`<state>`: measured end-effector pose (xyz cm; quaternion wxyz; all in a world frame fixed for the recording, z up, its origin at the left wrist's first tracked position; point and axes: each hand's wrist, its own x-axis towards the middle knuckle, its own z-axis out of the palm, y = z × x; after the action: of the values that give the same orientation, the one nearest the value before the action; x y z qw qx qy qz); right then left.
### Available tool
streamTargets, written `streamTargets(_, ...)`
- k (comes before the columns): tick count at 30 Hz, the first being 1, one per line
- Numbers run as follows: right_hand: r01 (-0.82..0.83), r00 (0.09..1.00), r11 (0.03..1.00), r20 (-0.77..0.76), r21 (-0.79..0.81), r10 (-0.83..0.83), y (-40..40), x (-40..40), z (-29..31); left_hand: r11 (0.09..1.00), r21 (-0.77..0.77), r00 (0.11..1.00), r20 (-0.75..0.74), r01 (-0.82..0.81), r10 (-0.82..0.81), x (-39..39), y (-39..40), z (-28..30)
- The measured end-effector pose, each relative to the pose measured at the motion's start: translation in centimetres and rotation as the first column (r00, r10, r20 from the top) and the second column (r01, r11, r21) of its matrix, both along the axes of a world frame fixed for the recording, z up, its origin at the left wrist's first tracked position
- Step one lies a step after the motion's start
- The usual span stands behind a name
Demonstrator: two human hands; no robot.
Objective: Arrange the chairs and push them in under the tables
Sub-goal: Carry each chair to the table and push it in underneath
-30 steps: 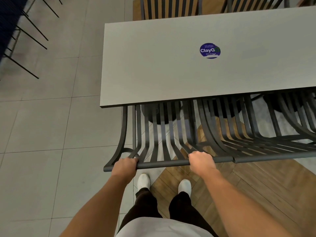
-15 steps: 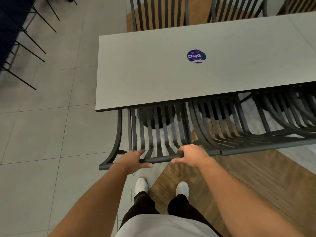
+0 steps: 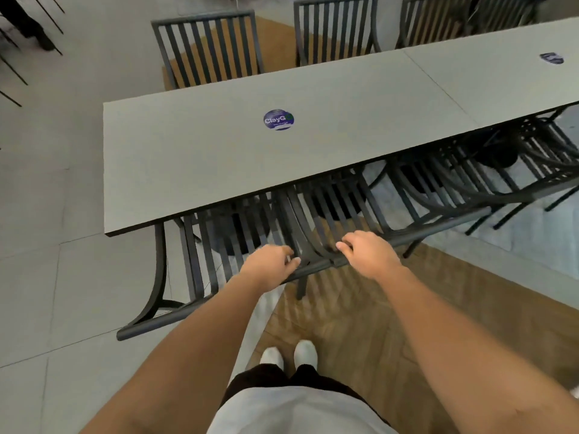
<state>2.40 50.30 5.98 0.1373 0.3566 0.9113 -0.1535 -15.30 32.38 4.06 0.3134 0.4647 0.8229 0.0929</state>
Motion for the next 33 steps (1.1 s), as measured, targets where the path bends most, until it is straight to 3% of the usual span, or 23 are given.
streamTargets(9,0.228,0.972,0.973,0.054,0.025,-0.229,2.6,6.0,1.8,0.983,0.029,0.984,-0.024,0.179,-0.178,2.3,5.5,1.0)
streamTargets(16,0.231,0.971,0.973,0.066,-0.002,-0.230,7.4,8.4,0.8,0.982,0.012,0.982,0.003,0.187,-0.187,4.6,10.2,1.4)
streamTargets(21,0.163,0.982,0.986,0.105,-0.031,-0.159,14.0,10.1,-0.8,0.991,-0.032,0.989,0.072,0.132,-0.130,7.7,15.1,-0.8)
streamTargets(27,-0.029,0.978,0.991,0.201,-0.129,0.054,23.4,12.2,-3.9,0.983,-0.181,0.992,0.117,-0.025,0.046,12.8,20.8,-3.5)
streamTargets(33,-0.220,0.933,0.963,0.254,-0.156,0.254,30.1,15.0,-6.4,0.944,-0.236,0.970,0.026,-0.229,0.242,16.9,23.5,-5.7)
